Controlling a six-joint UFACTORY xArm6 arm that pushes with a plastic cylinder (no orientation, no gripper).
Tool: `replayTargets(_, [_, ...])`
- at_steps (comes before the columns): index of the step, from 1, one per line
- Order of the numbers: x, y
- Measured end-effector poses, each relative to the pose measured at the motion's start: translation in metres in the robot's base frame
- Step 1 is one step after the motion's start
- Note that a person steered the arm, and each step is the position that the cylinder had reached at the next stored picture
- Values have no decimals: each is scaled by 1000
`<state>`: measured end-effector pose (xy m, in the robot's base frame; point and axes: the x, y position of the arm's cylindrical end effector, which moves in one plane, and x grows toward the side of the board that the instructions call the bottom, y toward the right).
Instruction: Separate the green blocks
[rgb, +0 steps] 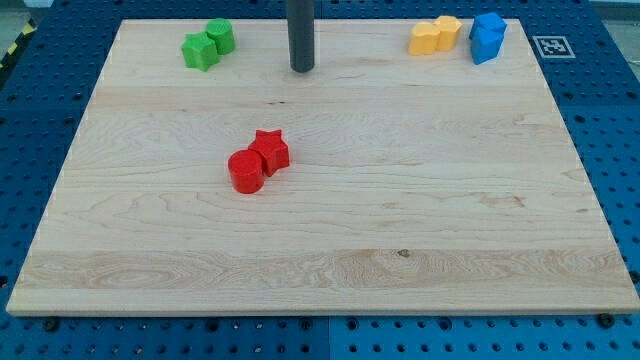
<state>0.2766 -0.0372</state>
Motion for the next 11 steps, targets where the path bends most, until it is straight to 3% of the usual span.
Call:
replayTargets(2, [-79,-71])
replayTargets(3, [-84,-93])
replayTargets(9, [35,-155])
replayTargets(11, [38,-150])
